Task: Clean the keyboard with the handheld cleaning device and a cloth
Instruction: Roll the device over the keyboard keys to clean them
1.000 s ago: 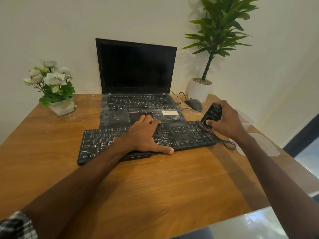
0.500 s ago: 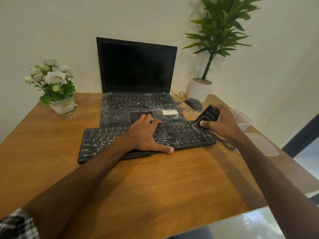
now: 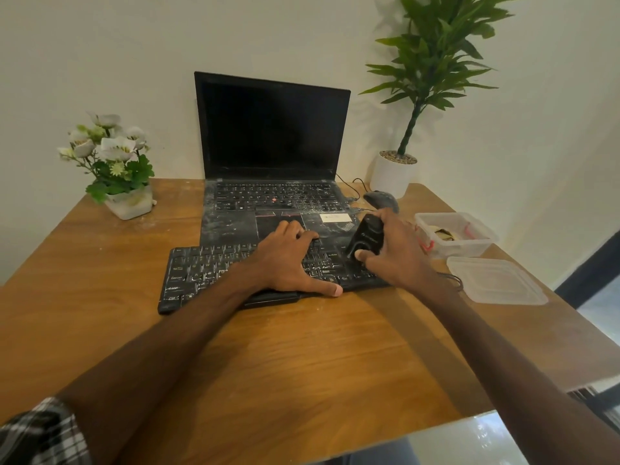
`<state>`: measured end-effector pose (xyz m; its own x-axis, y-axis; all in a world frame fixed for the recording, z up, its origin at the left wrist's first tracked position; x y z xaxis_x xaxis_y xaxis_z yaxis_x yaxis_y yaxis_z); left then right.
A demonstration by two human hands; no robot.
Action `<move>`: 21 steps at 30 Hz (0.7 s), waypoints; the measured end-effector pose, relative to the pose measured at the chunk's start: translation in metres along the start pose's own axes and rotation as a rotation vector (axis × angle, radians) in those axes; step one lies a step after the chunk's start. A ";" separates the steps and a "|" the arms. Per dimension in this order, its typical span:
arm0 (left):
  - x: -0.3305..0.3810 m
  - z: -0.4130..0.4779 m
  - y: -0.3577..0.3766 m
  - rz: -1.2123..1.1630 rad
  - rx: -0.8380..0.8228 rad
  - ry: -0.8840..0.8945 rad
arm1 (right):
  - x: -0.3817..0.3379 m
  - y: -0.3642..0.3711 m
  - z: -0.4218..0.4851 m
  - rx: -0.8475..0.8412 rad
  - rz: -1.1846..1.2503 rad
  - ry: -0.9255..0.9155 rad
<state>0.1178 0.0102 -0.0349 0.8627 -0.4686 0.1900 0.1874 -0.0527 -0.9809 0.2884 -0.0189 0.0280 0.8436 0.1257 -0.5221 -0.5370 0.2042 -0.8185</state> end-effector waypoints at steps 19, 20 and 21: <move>-0.061 -0.061 -0.021 0.002 -0.134 -0.111 | -0.014 0.004 0.005 -0.019 0.081 -0.060; -0.073 -0.073 -0.023 0.012 -0.147 -0.132 | -0.015 0.004 0.005 -0.025 0.077 -0.061; -0.085 -0.083 -0.024 0.014 -0.155 -0.154 | -0.016 0.006 0.005 -0.032 0.065 -0.067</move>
<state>0.0012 -0.0225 -0.0314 0.9286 -0.3303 0.1690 0.1106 -0.1881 -0.9759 0.2714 -0.0147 0.0326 0.8046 0.2025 -0.5582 -0.5897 0.1624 -0.7911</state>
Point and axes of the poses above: each hand's wrist, its own z-axis towards the middle knuckle, its own y-axis out of the palm, x = y × z, the point moved 10 cm from there along z, towards the middle knuckle, and after that the axes turned 1 degree about -z, right-handed, at the moved point
